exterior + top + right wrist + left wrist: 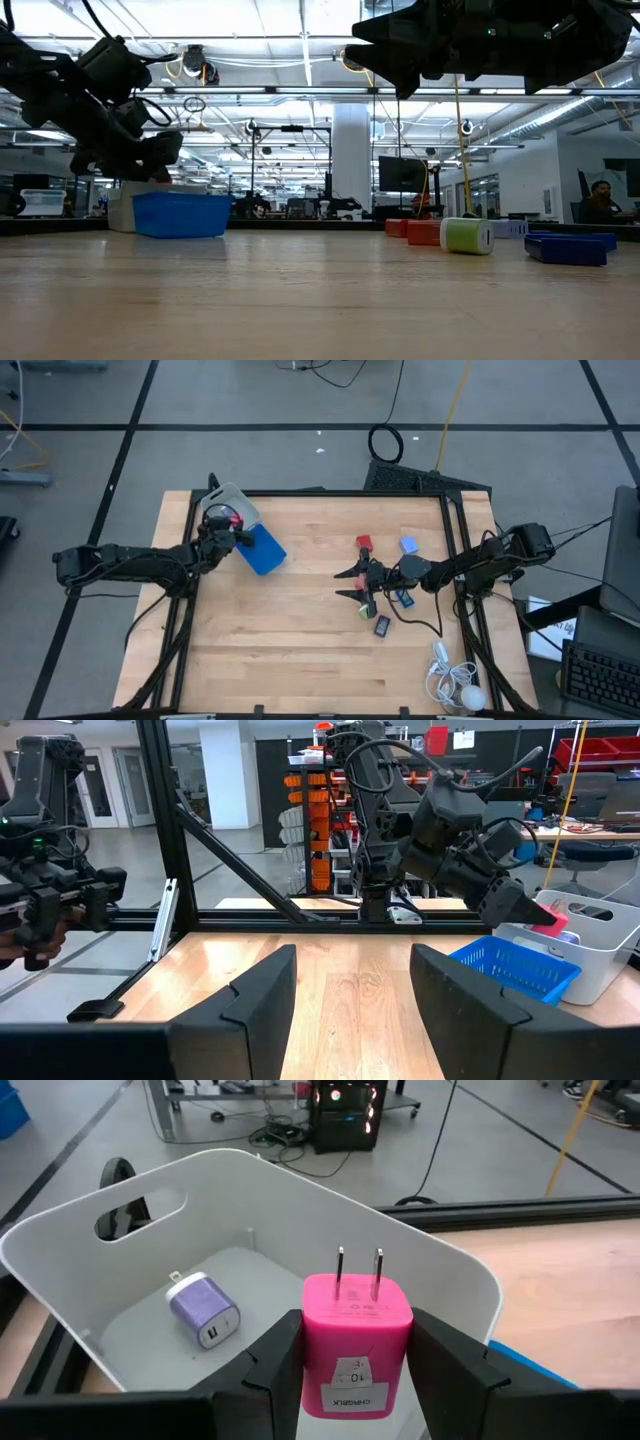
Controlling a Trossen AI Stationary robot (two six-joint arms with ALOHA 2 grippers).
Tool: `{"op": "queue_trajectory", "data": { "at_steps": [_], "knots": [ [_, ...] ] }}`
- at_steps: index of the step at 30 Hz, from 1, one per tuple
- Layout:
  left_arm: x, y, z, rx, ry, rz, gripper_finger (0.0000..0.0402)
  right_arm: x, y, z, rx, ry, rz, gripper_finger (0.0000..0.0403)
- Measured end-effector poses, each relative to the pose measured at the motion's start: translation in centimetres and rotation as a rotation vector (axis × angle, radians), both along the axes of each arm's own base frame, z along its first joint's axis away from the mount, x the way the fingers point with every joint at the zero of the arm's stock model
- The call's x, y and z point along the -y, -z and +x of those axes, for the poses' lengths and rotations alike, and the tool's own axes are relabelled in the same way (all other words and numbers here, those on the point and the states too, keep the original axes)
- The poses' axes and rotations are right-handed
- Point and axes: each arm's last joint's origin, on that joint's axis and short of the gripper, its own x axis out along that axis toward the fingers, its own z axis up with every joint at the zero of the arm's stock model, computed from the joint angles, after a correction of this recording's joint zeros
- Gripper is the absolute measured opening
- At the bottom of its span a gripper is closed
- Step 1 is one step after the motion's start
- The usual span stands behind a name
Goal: Pick & Place Office items
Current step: Put the pink charger adapter into the gray bin
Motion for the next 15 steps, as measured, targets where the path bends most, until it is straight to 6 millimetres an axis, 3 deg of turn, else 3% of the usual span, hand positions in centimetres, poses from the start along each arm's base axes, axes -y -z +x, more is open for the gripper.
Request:
{"op": "queue_trajectory", "data": {
  "at_steps": [15],
  "knots": [
    [0.07, 0.21, -0.1, -0.006, 0.0, -0.021, 0.0159, 0.0, 0.0, 0.0, 0.0, 0.0, 0.0, 0.0187]
  ]
}}
